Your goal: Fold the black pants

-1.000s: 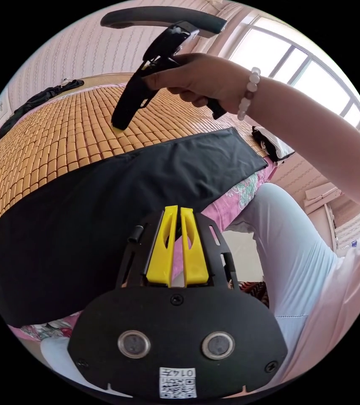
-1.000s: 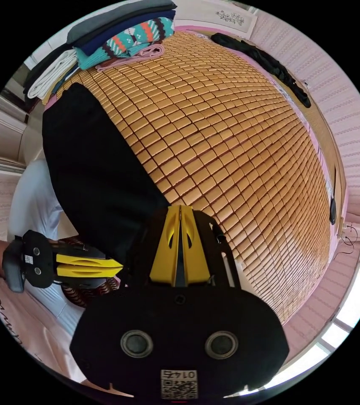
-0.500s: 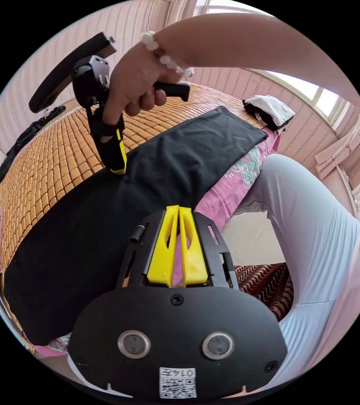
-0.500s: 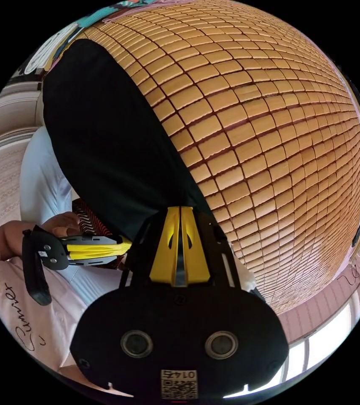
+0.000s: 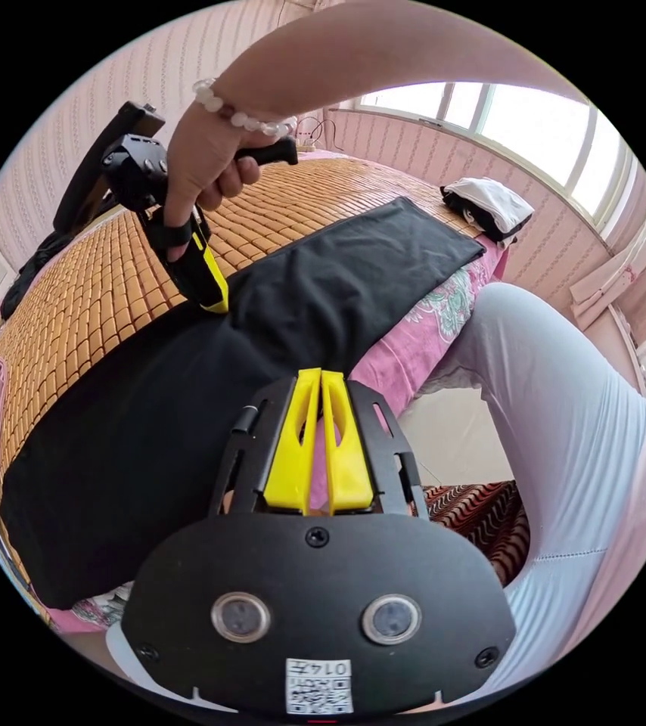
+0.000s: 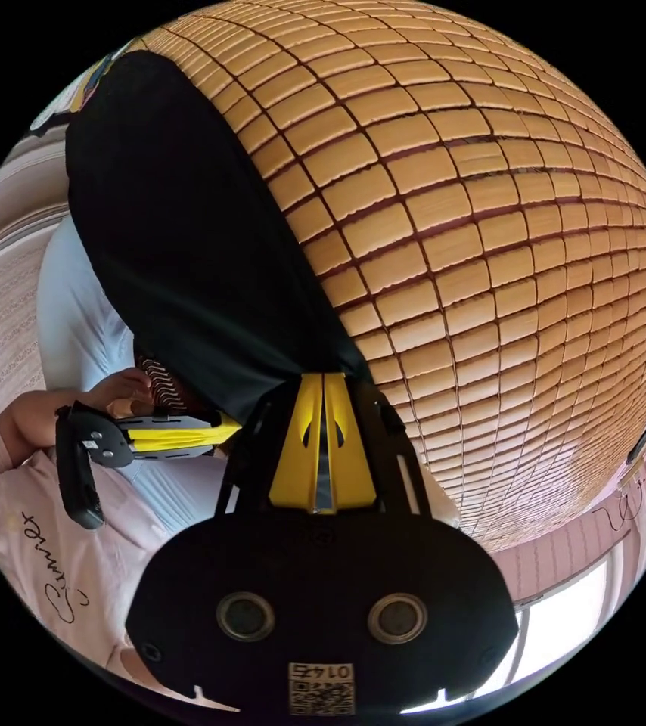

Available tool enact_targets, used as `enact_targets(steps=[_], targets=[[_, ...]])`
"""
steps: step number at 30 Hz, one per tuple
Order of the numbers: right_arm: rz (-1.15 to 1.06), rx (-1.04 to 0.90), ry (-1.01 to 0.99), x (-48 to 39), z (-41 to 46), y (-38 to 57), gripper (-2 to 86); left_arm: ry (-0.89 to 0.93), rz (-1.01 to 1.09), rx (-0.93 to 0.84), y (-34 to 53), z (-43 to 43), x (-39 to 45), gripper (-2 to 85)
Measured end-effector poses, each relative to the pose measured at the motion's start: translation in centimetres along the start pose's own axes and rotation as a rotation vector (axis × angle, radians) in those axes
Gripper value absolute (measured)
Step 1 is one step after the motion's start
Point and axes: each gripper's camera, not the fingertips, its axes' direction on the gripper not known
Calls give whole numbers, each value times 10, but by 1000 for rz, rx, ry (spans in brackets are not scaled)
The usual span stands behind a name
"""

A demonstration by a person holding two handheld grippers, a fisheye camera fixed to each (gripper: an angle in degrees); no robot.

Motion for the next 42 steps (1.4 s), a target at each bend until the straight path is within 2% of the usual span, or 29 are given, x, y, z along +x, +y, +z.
enact_targets(steps=[3, 4, 5, 6, 8, 11, 12, 17, 22, 24, 28, 30, 32, 34, 36, 39, 42], targets=[[9, 146, 39, -1, 4, 46, -9, 14, -25, 27, 1, -1, 3, -9], [33, 264, 46, -1, 7, 75, -8, 41, -24, 20, -1, -4, 4, -9], [107, 433, 35, 1, 9, 112, -7, 50, -30, 30, -2, -7, 4, -9], [140, 524, 27, 1, 10, 133, -6, 53, -43, 68, -3, -15, 5, -8], [296, 860, -23, 5, 27, 233, 4, 34, -25, 113, -6, -26, 8, -6], [577, 1095, -102, 20, 74, 357, 41, 25, 15, 83, -19, -28, 12, 10], [632, 1119, -112, 24, 85, 381, 53, 45, 11, 75, -28, -26, 10, 21], [1189, 1135, -125, 44, 199, 565, 119, 107, 72, 89, -83, -6, 12, 64], [1441, 1141, -145, 45, 270, 655, 151, 177, 195, 79, -182, 38, 27, 86], [1453, 1162, -195, 51, 288, 673, 155, 189, 250, 69, -218, 56, 38, 88], [1355, 1230, -351, 68, 316, 694, 108, 197, 355, 17, -296, 109, 72, 96], [1355, 1239, -310, 67, 320, 703, 77, 207, 377, -37, -324, 137, 88, 104], [1275, 1268, -350, 68, 327, 714, 56, 206, 400, -88, -346, 164, 105, 110], [1261, 1289, -364, 68, 333, 725, 43, 145, 441, -165, -365, 196, 126, 110], [1236, 1320, -400, 68, 339, 738, 32, 121, 462, -236, -374, 215, 136, 86], [1214, 1401, -456, 67, 350, 762, 21, 250, 435, -285, -387, 220, 134, 18], [1187, 1507, -491, 64, 357, 786, 16, 238, 452, -297, -397, 221, 141, -2]])
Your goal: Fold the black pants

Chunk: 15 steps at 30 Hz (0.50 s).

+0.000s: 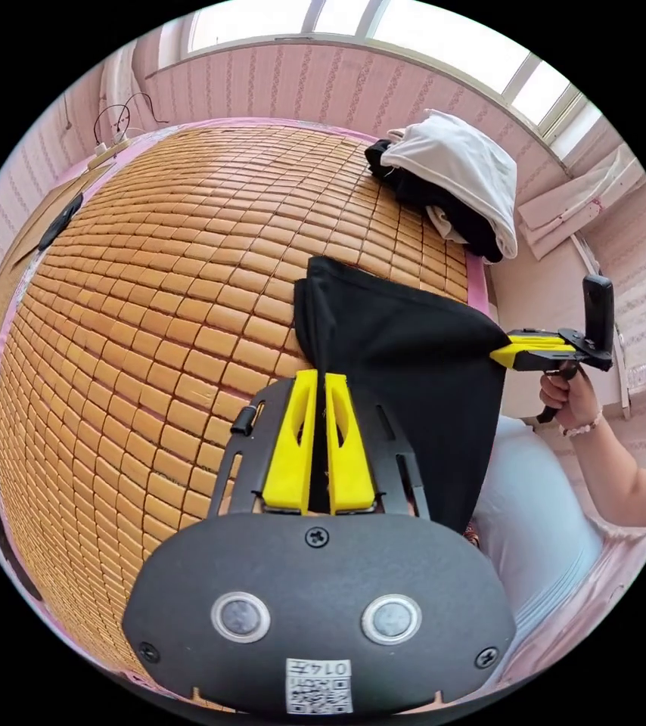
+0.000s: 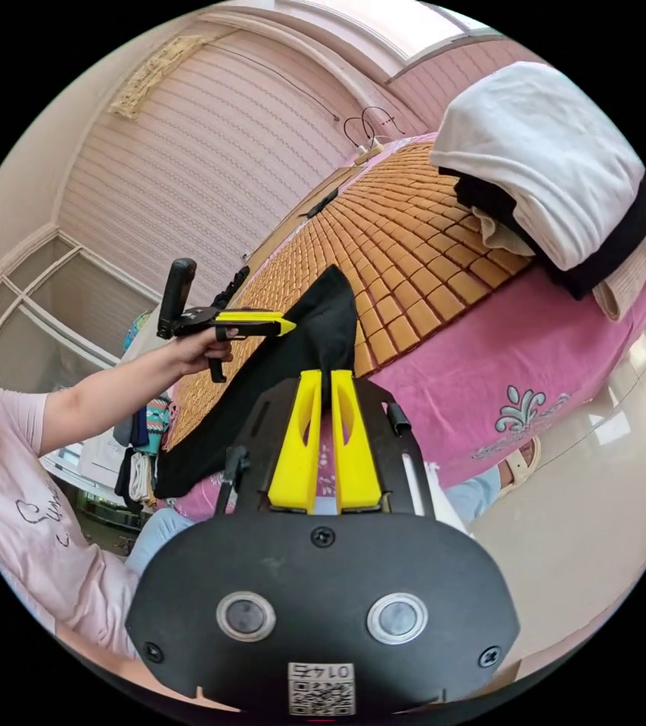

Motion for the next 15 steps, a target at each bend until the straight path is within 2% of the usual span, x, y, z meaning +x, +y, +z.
enact_targets(steps=[2, 6, 8, 10, 12, 15], targets=[[20, 86, -41, 9, -28, -3, 14, 6, -2, 23, -13, -5, 5, -6], [-20, 324, -77, 5, -102, -7, 14, 110, 16, 224, -58, -50, 31, -7], [-150, 454, -116, -23, -152, -12, 14, 159, 59, 318, -70, -82, 43, -7], [-263, 499, -185, -54, -172, -17, 15, 200, 122, 432, -64, -132, 46, -6], [-387, 460, -296, -90, -169, -25, 17, 183, 139, 484, -41, -167, 36, -4], [-565, 225, -477, -157, -117, -31, 22, 100, 77, 517, 33, -215, 6, 9]])
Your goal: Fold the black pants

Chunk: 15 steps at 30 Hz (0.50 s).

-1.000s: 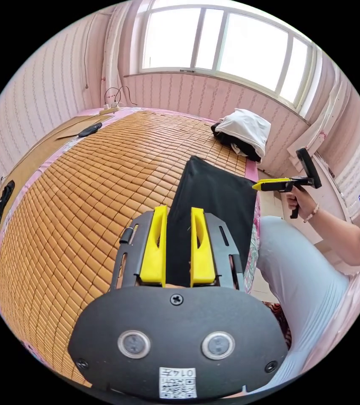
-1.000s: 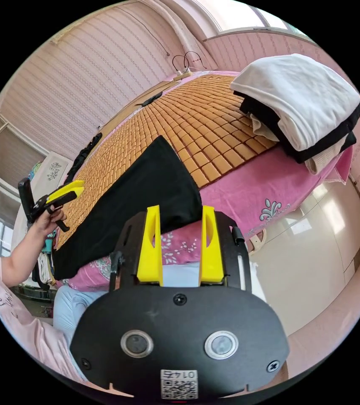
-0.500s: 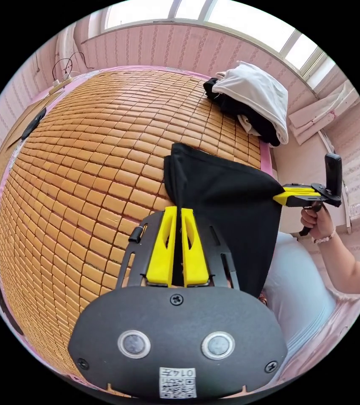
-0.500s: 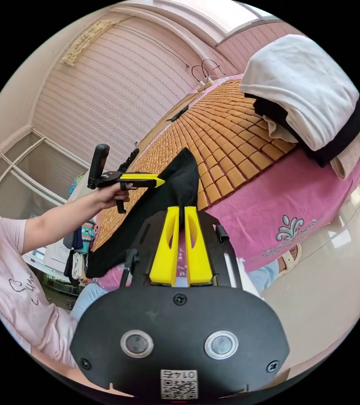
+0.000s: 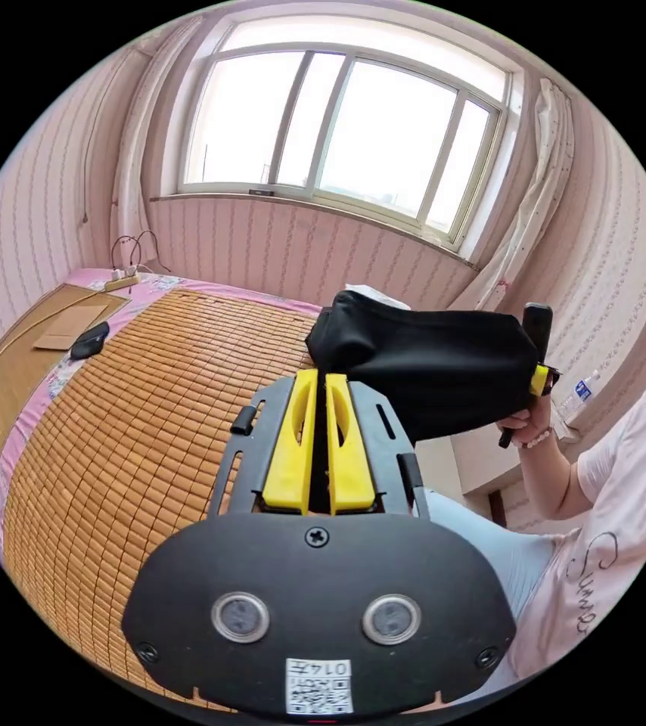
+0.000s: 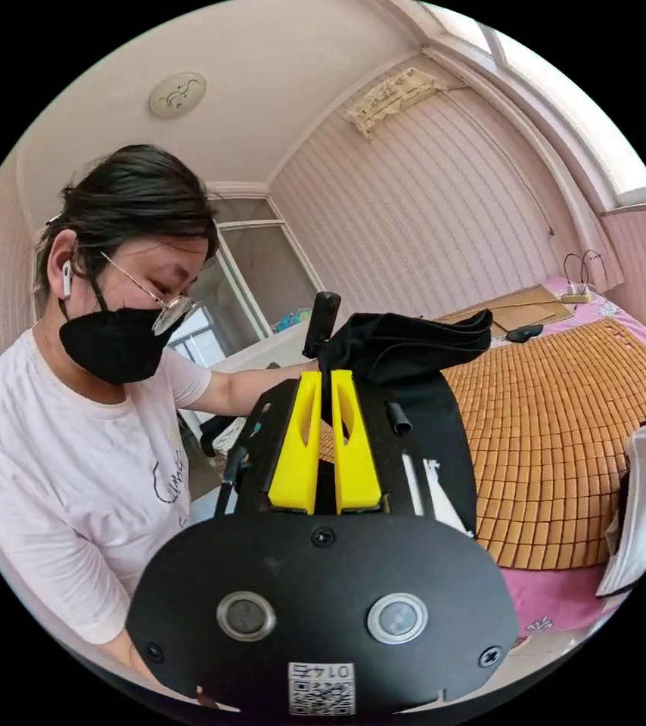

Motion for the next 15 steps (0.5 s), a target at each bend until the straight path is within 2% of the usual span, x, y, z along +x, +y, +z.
enact_targets(steps=[2, 6, 8, 10, 15], targets=[[-2, -217, -246, -20, 91, 11, 31, -78, -55, -12, 43, -51, -9, 32], [97, -578, -455, -50, 235, 77, 70, -402, -337, -162, 189, -142, -21, 49], [136, -791, -446, -65, 295, 127, 83, -481, -517, -233, 256, -173, -18, 50], [132, -879, -354, -72, 315, 148, 84, -488, -730, -237, 326, -203, 4, 50], [167, -924, -298, -75, 341, 156, 71, -466, -899, -164, 378, -205, 57, 48]])
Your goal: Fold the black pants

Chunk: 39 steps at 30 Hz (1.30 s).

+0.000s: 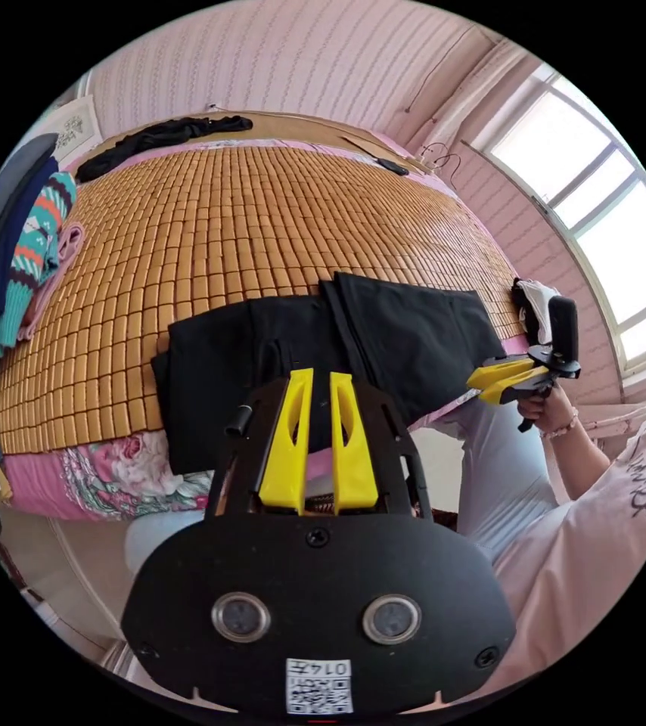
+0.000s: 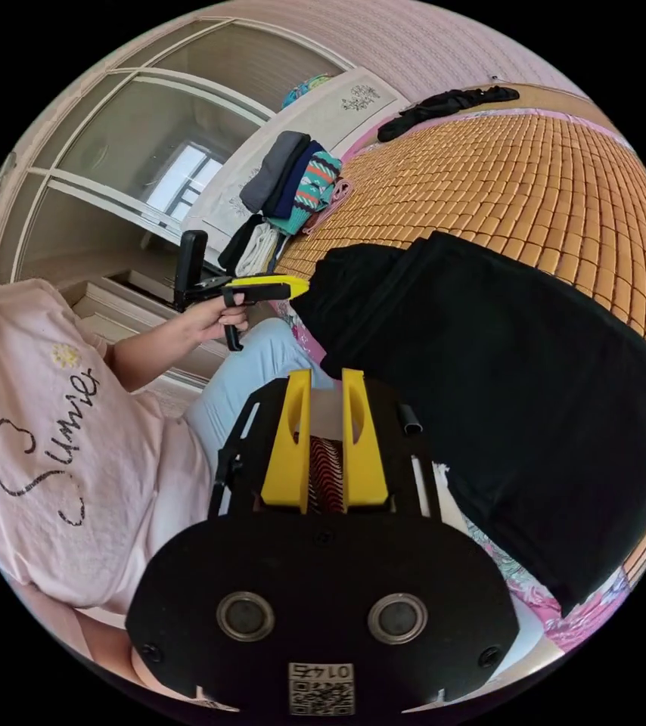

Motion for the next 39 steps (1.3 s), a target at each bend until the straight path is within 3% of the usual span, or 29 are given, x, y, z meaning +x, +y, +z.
enact_targets(steps=[4, 11, 17, 20, 28, 31, 34, 39], targets=[[-29, -69, 163, -5, 26, -46, 66, 84, 15, 47, 17, 12, 37, 55], [-79, -64, 471, 6, 94, -164, 81, -43, 137, -41, 23, 46, 69, 75], [20, -161, 677, 57, 151, -226, 69, 14, 120, -44, 29, 38, 58, 1], [-27, -176, 547, 66, 153, -235, 5, 45, 119, -22, 30, 22, 51, -8], [-119, -58, 343, 56, 133, -253, -4, 87, 177, 63, 51, -39, 46, -10], [-151, -98, 369, 61, 154, -268, 11, 68, 161, 42, 59, -44, 36, -10], [-170, -253, 389, 70, 192, -281, 44, 64, 136, -2, 64, -39, 27, -10], [-245, -353, 541, 77, 235, -291, 1, 62, 126, -16, 68, -41, 21, -10]])
